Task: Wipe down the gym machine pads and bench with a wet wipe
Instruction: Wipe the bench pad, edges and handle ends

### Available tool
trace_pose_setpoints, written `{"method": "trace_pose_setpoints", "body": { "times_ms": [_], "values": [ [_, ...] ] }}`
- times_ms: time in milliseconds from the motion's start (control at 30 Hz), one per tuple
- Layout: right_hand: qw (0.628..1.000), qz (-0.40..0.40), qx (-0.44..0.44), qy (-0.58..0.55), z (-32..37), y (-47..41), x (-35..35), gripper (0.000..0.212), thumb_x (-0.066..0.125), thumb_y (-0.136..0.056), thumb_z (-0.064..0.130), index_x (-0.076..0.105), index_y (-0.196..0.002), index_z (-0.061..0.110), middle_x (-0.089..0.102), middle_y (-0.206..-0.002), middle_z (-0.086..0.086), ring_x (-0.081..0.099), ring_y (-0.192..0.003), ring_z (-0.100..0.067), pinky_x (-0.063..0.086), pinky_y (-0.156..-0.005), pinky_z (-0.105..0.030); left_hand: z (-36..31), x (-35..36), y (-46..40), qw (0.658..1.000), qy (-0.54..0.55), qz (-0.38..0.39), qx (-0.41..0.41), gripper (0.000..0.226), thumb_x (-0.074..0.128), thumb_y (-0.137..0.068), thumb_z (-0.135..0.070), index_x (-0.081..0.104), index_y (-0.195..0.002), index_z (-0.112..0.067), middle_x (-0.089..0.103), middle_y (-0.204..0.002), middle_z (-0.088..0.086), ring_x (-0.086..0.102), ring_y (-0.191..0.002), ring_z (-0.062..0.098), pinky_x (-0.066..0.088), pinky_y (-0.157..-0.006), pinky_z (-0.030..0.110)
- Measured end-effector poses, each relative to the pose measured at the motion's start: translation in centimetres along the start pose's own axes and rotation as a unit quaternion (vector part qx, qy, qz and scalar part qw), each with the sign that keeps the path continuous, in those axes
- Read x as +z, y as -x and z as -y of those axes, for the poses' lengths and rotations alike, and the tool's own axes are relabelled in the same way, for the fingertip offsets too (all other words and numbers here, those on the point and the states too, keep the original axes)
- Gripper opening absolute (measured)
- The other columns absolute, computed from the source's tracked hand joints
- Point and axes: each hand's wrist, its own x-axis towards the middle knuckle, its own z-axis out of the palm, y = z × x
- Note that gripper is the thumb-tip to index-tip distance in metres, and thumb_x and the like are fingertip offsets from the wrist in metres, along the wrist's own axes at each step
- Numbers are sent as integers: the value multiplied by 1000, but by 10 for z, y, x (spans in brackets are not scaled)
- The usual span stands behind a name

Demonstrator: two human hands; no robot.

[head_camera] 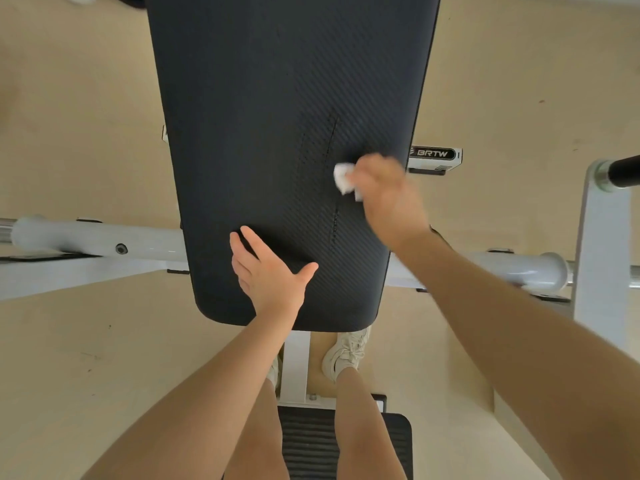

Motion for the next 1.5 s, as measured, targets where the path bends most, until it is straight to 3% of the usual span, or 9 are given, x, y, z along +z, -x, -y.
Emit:
{"method": "trace_pose_setpoints", "body": {
  "times_ms": [133, 233, 333, 500, 800, 933, 1133, 1267, 1500],
  "values": [
    [983, 163, -85, 10, 20, 85, 20, 31, 73, -56, -3, 68, -86, 7, 65, -88, -10, 61, -72, -25, 54, -54, -28, -1, -2, 1, 1000, -19, 6, 3, 117, 74, -69, -46, -5, -147, -8, -2, -155, 16, 9, -141, 35, 19, -113, 45],
    [956, 290, -48, 9, 24, 94, 19, 35, 60, -76, -4, 61, -111, 3, 57, -114, -13, 55, -98, -30, 54, -75, -37, -2, -2, 1, 999, -34, 4, 3, 116, 74, -70, -46, -5, -147, -9, -2, -155, 16, 10, -141, 35, 20, -113, 44],
    [991, 125, 3, -54, 11, 61, 4, 21, 52, -76, 0, 66, -91, 4, 59, -90, -15, 56, -80, -32, 54, -60, -39, -1, -2, 2, 999, -41, 0, 4, 116, 74, -70, -45, -5, -147, -8, -1, -154, 17, 11, -140, 36, 20, -113, 45],
    [995, -55, 86, 4, -25, -31, -45, 31, 40, -84, -7, 63, -104, 0, 58, -106, -20, 53, -98, -31, 41, -80, -33, -1, 3, 0, 999, -45, -14, 8, 115, 74, -70, -46, -3, -147, -7, 1, -154, 18, 12, -139, 37, 20, -112, 46],
    [986, 147, -80, -23, -4, 132, 34, 24, 52, -66, -2, 60, -80, 15, 56, -83, -3, 47, -77, -19, 50, -49, -27, 6, 5, 1, 998, -53, -20, 31, 116, 73, -70, -47, -3, -147, -5, 2, -154, 19, 12, -139, 38, 20, -111, 48],
    [976, 215, -46, -14, 13, 184, 52, 38, 88, -40, 8, 72, -73, 16, 68, -80, -2, 64, -66, -17, 50, -45, -18, 12, 5, 0, 997, -58, -18, 47, 114, 72, -71, -47, -4, -147, -7, 0, -154, 18, 10, -140, 37, 18, -112, 47],
    [993, 19, 109, -45, 0, 100, 12, 17, 45, -83, 6, 62, -88, 9, 57, -89, 1, 47, -86, -18, 39, -68, -25, 22, 4, 3, 995, -64, -16, 75, 112, 72, -72, -46, -1, -148, -9, 1, -155, 17, 12, -140, 37, 19, -112, 47],
    [988, -80, 128, -11, -6, 56, 5, 26, 46, -80, -6, 64, -98, -2, 60, -99, -21, 53, -89, -34, 44, -68, -32, 27, 6, 1, 994, -62, -16, 90, 111, 71, -72, -46, -1, -148, -9, 0, -155, 16, 11, -140, 36, 18, -112, 47],
    [996, 66, 67, -4, 35, 178, 67, 36, 75, -50, -11, 66, -82, 3, 64, -86, -14, 63, -72, -30, 56, -54, -32, 45, 5, 3, 989, -27, -8, 148, 91, 63, -83, -36, 5, -148, -9, 0, -156, 14, 9, -141, 33, 19, -112, 45]
  ]
}}
